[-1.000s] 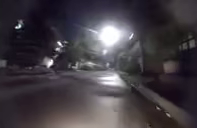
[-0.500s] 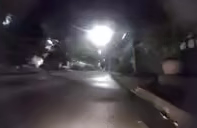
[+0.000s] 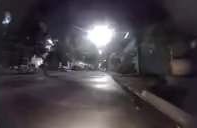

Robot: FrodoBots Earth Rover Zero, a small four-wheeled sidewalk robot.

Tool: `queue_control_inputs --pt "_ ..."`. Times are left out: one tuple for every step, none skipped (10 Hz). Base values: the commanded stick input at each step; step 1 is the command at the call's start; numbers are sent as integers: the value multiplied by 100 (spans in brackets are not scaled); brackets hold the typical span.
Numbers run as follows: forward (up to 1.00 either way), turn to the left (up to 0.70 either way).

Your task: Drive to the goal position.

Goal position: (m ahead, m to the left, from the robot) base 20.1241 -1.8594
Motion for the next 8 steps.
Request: queue_control_inputs --pt "70 -34" --pt "70 0" --pt "70 0" --pt "70 0" --pt "70 0" --pt "70 0" --pt "70 0" --pt "70 0"
